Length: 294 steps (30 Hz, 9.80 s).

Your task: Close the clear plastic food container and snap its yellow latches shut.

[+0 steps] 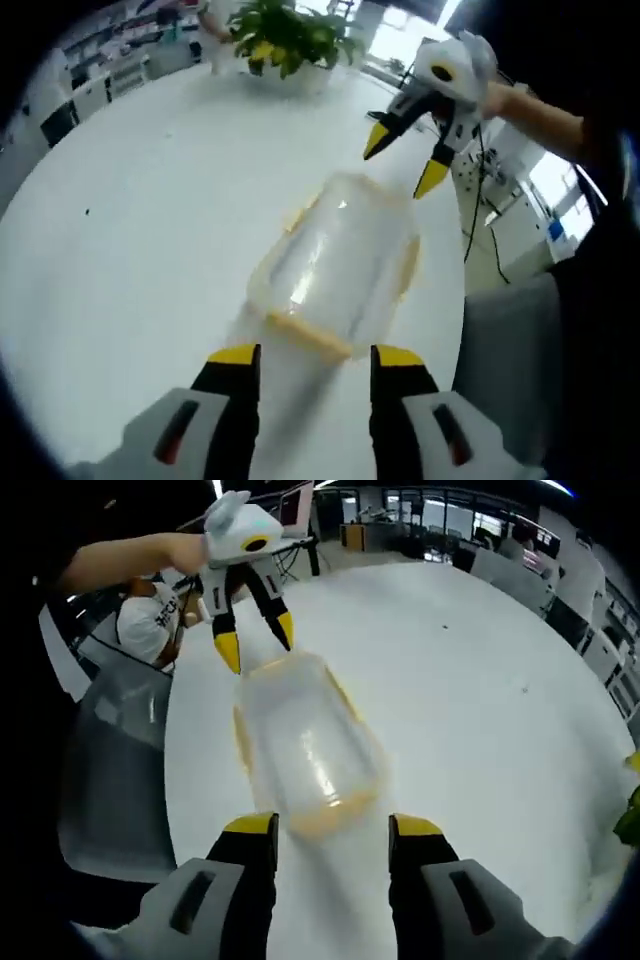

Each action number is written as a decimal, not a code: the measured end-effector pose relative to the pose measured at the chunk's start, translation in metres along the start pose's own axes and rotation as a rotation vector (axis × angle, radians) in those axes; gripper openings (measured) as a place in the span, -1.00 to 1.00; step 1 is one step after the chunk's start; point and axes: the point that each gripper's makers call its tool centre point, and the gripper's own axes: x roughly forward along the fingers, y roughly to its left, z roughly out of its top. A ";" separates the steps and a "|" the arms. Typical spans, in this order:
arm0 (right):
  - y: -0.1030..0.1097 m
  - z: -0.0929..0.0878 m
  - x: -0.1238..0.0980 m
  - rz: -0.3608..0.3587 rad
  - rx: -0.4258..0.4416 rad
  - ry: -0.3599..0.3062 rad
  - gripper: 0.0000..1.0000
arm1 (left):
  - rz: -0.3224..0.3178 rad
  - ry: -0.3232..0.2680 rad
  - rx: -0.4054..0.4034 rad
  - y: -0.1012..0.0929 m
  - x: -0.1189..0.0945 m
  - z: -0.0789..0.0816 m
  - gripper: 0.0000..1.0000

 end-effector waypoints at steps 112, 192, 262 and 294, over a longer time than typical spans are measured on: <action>0.013 0.069 0.051 0.143 -0.289 0.033 -0.23 | 0.184 -0.113 0.430 -0.074 0.045 0.051 -0.12; 0.020 0.062 0.070 0.205 -0.611 0.468 -0.21 | 0.272 -0.021 0.584 -0.071 0.058 0.051 -0.18; 0.010 -0.004 0.050 -0.021 -0.647 0.303 0.42 | 0.257 0.194 0.600 -0.027 0.059 0.022 0.53; 0.029 0.018 0.069 0.007 -0.648 0.244 0.42 | 0.271 0.217 0.593 -0.013 0.042 0.000 0.53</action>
